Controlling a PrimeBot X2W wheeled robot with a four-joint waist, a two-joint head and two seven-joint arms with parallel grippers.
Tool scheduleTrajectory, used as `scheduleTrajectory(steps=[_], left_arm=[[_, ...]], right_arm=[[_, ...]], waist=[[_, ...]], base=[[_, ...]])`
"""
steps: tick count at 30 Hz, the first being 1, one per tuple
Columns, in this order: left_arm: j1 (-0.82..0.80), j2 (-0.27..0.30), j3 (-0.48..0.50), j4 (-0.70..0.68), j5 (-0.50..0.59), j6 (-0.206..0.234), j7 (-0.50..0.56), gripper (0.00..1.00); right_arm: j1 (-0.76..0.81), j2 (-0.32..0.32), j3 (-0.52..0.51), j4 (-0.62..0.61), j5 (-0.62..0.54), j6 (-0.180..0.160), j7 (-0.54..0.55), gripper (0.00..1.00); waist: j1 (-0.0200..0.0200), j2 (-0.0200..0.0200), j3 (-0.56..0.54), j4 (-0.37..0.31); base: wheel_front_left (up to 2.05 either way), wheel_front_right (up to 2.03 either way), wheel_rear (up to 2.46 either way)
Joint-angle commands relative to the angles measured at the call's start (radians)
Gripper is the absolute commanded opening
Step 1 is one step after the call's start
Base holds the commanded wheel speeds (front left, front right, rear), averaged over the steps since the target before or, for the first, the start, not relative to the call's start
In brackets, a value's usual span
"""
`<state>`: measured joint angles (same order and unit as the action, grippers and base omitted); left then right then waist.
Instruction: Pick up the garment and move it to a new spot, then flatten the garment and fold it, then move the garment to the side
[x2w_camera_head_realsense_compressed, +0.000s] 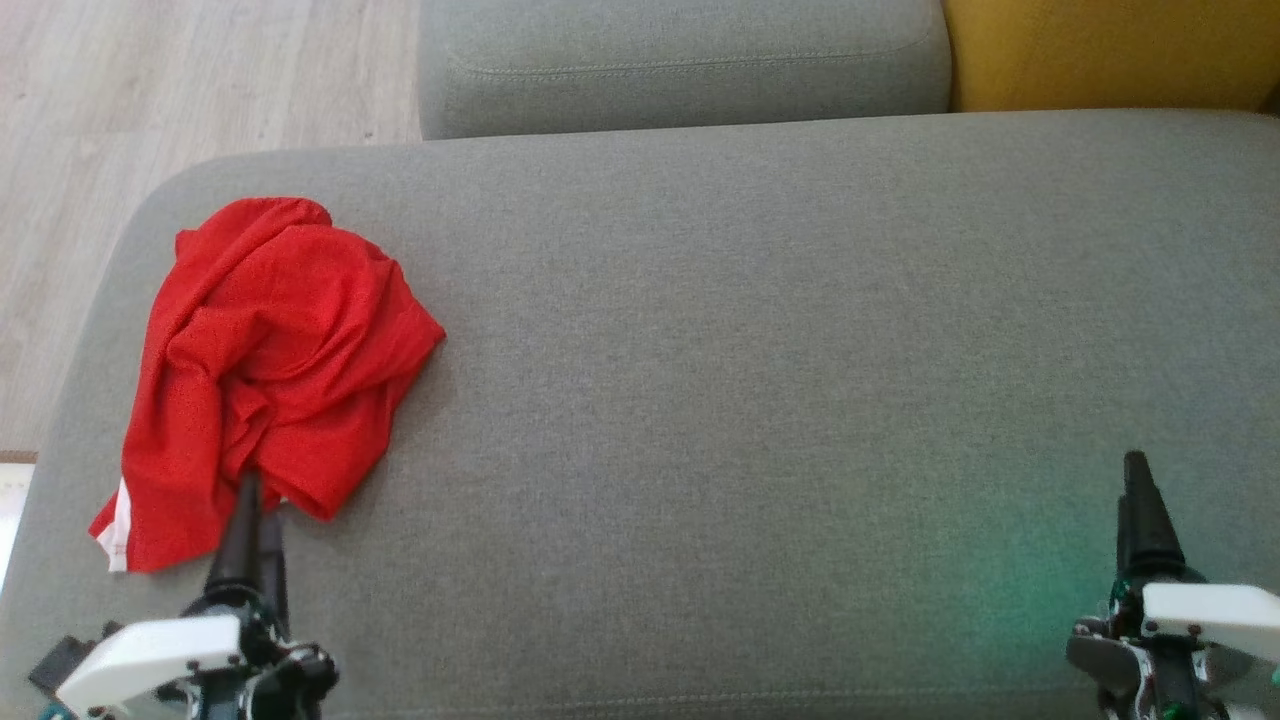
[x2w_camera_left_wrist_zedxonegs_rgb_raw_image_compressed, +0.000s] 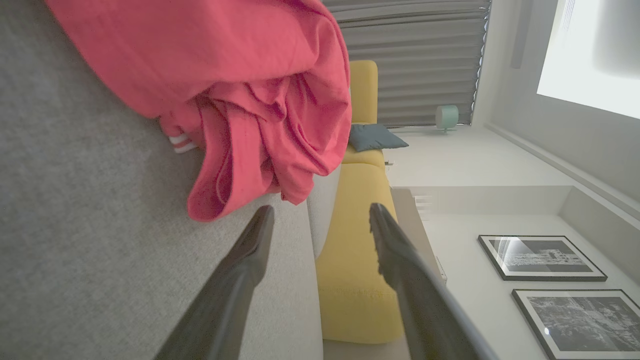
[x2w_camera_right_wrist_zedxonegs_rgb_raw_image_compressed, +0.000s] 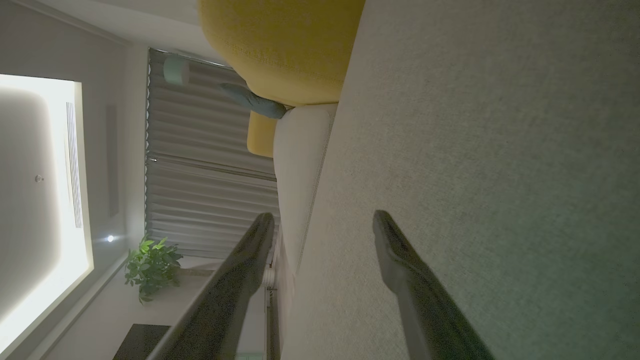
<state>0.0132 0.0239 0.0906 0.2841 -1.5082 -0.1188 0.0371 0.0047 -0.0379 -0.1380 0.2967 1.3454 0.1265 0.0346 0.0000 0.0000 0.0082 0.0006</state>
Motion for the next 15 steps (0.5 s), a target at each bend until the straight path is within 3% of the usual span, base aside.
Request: scheduleTrajectory(steps=[1, 15], left_arm=[[-0.049, 0.011, 0.019, -0.04, 0.01, -0.004, -0.007, 1.0], [-0.071, 0.013, 0.014, -0.152, 0.191, 0.043, -0.049, 1.0]], right_arm=[[-0.057, -0.005, -0.001, -0.038, -0.012, 0.001, -0.007, 1.0], [-0.069, -0.006, 0.037, -0.176, -0.314, 0.002, -0.048, 1.0]], waist=[[0.0, 0.0, 0.0, 0.0], [0.0, 0.0, 0.012, -0.001]], base=[[0.0, 0.0, 0.0], [0.0, 0.0, 0.0]])
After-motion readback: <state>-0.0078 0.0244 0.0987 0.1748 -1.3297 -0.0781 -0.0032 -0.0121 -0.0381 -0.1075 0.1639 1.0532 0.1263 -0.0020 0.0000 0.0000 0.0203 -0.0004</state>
